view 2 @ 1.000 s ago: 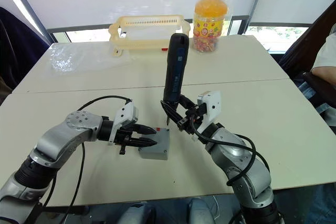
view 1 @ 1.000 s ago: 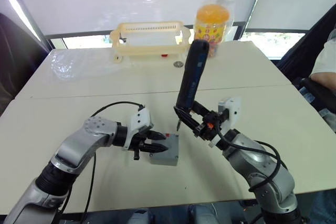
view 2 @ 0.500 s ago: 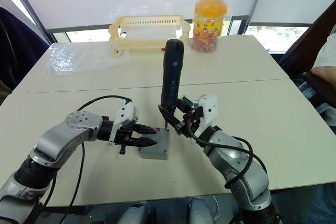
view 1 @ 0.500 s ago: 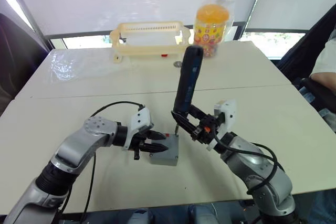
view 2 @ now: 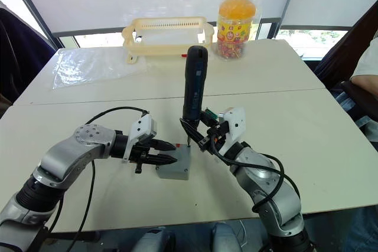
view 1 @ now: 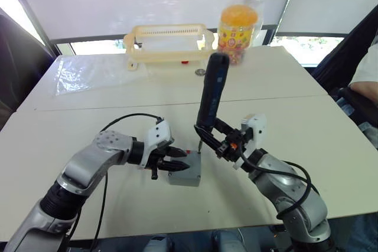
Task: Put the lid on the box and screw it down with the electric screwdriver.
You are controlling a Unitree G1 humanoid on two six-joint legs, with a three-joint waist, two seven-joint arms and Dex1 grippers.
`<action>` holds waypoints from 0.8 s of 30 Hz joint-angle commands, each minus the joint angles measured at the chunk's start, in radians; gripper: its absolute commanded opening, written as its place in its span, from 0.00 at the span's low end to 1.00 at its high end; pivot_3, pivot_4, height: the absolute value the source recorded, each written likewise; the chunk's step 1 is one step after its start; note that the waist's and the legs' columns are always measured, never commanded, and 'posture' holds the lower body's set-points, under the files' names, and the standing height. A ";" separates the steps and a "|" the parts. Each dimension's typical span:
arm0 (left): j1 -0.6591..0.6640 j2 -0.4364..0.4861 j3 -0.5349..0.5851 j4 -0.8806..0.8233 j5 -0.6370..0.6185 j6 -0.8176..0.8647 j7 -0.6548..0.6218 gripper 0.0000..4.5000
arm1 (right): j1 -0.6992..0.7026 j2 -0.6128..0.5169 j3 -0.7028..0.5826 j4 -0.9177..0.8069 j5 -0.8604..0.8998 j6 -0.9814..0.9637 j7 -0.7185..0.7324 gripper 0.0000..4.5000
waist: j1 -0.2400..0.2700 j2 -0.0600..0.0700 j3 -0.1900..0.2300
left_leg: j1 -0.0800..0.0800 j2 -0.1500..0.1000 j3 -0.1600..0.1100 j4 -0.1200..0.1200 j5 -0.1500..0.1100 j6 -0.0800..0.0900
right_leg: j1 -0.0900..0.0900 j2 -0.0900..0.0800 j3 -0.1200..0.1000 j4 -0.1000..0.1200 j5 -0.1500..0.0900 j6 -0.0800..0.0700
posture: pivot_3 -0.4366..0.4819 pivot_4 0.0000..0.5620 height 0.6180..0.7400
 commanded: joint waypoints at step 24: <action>-0.007 0.017 0.009 -0.051 -0.019 0.026 0.009 0.40 | 0.021 -0.016 0.060 0.032 -0.111 -0.088 0.076 0.39 | 0.000 0.000 -0.001 | 0.001 0.000 0.000 0.000 0.000 0.000 | 0.001 0.000 0.000 0.000 0.000 0.000 | 0.48 0.27 1.00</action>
